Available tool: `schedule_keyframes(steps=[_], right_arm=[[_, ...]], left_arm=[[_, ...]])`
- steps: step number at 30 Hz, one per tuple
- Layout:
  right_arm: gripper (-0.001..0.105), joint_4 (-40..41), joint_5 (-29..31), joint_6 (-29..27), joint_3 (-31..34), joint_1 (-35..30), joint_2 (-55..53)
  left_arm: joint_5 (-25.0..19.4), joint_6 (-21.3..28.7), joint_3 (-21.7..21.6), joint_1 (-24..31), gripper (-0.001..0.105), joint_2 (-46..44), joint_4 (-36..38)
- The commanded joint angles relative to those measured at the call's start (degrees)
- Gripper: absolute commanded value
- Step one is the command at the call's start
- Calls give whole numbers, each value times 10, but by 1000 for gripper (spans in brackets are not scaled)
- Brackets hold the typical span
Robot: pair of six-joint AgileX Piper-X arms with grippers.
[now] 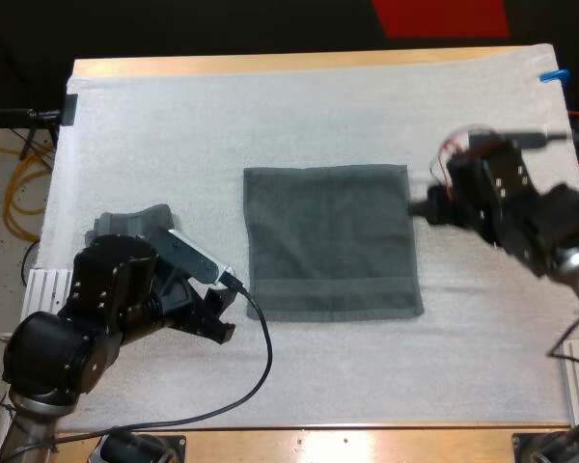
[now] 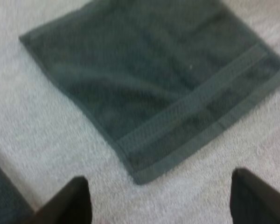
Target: Pick towel from pile fold and stack
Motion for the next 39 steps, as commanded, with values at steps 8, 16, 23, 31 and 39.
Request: schedule_keyframes(steps=[8, 16, 23, 31, 39], right_arm=[[64, -13, -50, 121, 197, -45, -49], [64, -163, -280, 134, 339, -134, -49], [64, -301, -462, 164, 413, -161, -46], [64, -388, -507, 207, 436, -161, 22], [64, -461, -581, 241, 436, -157, 85]], left_arm=[[-11, -6, -3, -2, 60, -3, 32], [-11, -6, -3, -2, 60, -3, 32], [-11, -6, -3, -2, 60, -3, 28], [-7, -6, -3, -2, 60, -3, 28], [-7, -6, -3, -2, 60, -3, 28]])
